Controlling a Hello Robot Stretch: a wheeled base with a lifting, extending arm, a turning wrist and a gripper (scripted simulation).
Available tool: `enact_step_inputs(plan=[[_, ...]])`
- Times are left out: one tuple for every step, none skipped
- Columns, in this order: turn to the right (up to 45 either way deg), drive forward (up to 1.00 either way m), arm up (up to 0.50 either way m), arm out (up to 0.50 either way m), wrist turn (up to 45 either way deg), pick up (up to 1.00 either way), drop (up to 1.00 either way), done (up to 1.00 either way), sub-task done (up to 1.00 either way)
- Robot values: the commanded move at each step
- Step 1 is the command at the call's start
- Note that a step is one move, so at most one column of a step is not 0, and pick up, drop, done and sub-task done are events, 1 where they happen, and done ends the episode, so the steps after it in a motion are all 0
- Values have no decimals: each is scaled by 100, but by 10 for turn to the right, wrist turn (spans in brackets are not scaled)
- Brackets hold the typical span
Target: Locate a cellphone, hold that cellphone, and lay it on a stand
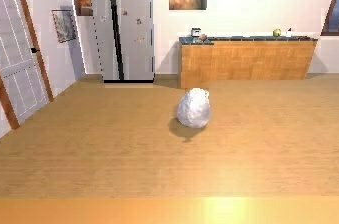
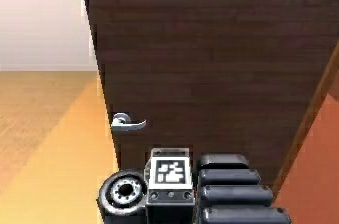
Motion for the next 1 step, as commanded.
enact_step_inputs(plan=[[0,50,0,0,0,0,0,0,0]])
